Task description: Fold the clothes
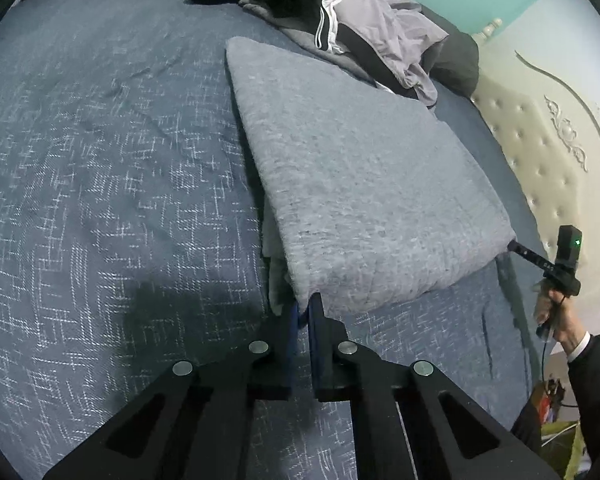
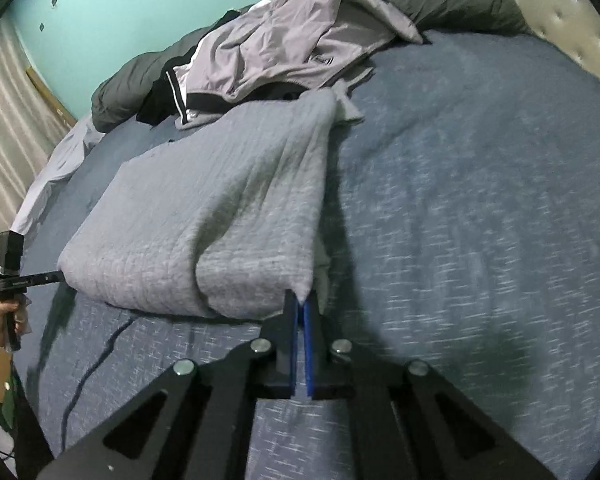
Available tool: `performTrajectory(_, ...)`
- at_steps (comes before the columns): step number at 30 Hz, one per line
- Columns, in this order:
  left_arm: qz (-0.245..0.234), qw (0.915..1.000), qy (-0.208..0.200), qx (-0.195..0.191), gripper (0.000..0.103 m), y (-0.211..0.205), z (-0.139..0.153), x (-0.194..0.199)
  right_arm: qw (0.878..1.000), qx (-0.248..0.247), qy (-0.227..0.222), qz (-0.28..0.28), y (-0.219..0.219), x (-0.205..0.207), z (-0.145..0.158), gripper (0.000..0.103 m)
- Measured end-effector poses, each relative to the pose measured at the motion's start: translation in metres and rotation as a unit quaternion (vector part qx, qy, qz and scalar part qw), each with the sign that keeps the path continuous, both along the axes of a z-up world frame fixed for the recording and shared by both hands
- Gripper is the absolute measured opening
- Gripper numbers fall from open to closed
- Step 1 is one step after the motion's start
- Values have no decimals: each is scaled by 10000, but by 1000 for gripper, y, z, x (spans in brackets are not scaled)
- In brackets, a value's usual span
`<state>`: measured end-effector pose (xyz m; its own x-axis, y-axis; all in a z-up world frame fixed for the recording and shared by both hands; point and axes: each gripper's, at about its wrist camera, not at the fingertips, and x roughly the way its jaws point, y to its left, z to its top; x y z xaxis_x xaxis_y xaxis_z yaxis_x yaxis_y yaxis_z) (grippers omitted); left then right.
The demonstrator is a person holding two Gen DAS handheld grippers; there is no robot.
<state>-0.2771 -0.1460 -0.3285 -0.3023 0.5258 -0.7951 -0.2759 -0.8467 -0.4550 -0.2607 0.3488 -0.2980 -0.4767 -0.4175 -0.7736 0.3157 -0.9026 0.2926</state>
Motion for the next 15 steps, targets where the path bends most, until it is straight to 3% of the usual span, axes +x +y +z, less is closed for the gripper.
performTrajectory(10,84,9999,18,-55,4,-5,1,-3,9995,200,255,-38,18,5,25,1)
performTrajectory(15,88,10000,20,-42,4,-8,2,-4,9986,444,-15,299,11,7,7,1)
